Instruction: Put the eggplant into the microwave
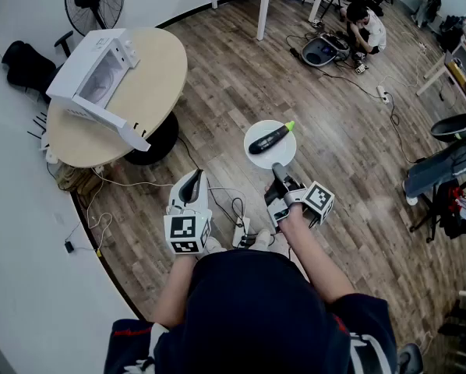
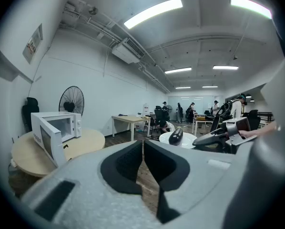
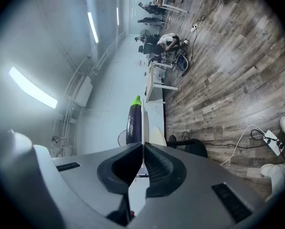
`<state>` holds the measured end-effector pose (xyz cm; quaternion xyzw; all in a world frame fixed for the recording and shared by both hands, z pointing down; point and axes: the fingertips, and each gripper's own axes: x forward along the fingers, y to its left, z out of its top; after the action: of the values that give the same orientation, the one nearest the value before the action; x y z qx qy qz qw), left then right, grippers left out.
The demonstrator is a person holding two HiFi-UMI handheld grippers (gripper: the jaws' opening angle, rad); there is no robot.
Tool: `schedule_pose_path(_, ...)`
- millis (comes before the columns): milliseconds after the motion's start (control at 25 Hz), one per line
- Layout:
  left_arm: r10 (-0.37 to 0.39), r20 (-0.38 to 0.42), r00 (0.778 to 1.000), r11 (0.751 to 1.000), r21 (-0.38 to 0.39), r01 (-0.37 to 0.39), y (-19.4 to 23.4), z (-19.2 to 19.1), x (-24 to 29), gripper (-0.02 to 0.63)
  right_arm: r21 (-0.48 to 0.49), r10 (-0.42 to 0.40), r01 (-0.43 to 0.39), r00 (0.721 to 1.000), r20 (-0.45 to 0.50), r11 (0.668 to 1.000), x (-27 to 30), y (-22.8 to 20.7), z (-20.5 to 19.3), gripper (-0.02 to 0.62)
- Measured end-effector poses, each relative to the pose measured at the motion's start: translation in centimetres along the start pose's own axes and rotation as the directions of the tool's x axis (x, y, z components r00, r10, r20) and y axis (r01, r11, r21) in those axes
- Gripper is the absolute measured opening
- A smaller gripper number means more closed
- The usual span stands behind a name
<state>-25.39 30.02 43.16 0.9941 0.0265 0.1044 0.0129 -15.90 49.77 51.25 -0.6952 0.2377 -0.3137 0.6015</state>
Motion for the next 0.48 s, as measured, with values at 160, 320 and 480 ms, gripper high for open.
schedule_pose_path(160, -0.002, 0.000, 1.000, 1.000, 0.000, 0.002, -0.3, -0.1, 0.3, 0.028, -0.004, 0.002, -0.002, 1.000, 0.001, 1.000, 0.1, 0.0, 0.4, 0.020)
schedule_pose_path(320, 0.003, -0.002, 1.000, 1.000, 0.000, -0.003, -0.4, 0.0, 0.7, 0.028, 0.016, 0.017, -0.017, 1.000, -0.001, 1.000, 0.4, 0.1, 0.8, 0.020)
schedule_pose_path(480, 0.010, -0.002, 1.000, 1.000, 0.000, -0.010, -0.6, 0.0, 1.0, 0.028, 0.035, 0.031, -0.031, 1.000, -0.001, 0.999, 0.5, -0.1, 1.3, 0.020)
